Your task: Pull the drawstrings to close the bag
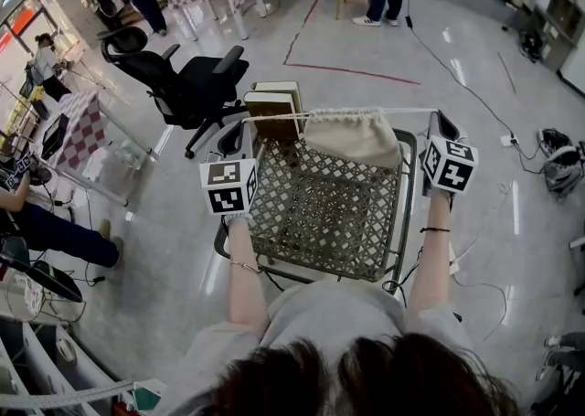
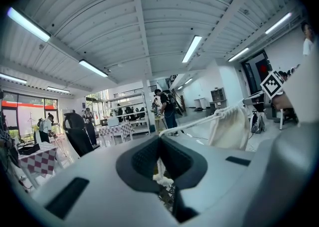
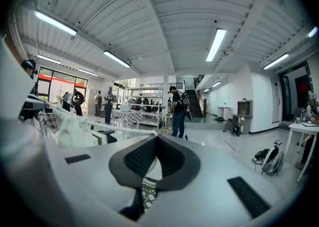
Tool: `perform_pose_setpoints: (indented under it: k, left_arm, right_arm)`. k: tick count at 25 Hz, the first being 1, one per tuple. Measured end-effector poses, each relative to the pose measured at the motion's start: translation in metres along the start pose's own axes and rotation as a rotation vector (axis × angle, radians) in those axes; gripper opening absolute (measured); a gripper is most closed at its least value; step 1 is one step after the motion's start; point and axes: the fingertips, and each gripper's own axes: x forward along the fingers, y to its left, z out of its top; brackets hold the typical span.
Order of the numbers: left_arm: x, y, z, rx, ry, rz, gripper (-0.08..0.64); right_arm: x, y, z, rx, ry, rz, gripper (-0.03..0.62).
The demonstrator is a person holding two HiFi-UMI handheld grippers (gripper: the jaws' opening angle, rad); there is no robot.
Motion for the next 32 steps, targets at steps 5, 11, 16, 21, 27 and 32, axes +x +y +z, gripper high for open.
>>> perform_pose_setpoints:
  k: [5,11,16,21,27,32]
  left_arm:
    - [0.0,-0.0015,-0.0008,0.002,-0.005,-0.011,0.026]
    - [0.0006,-0.0013,-0.002,0.0,-0.004,-0.008,0.026]
    - [-0.001,-0.0016,-0.002,0.001,-0.007,-0.007,0.026]
    - [-0.0018,0.0001,-0.0016,0.002,-0.009,-0.005,0.026]
    - [-0.0049,-0.0027,-0.0005,0.003,-0.009,-0.004,0.026]
    - [-0.0064,-0.0047,0.0,0.001,-0.013,-0.003,0.026]
  right_arm:
    - [-0.0008,-0.0029,-0.0021,0.005,0.002,0.0,0.023]
    - [-0.0008,-0.0029,-0.0041,0.001,0.003,0.001,0.023]
    - [-0.0023,-0.0032,-0.0043,-0.002,-0.004,0.006,0.023]
    - [-0.0023,-0.0022,-0.004,-0.012,-0.007,0.008,0.023]
    - [-0.0061,-0.0053,-0.0043,-0.017,-0.009,0.008,0.023]
    - [-0.0084,-0.0071,-0.0054,-0.024,-0.014,0.004,0.023]
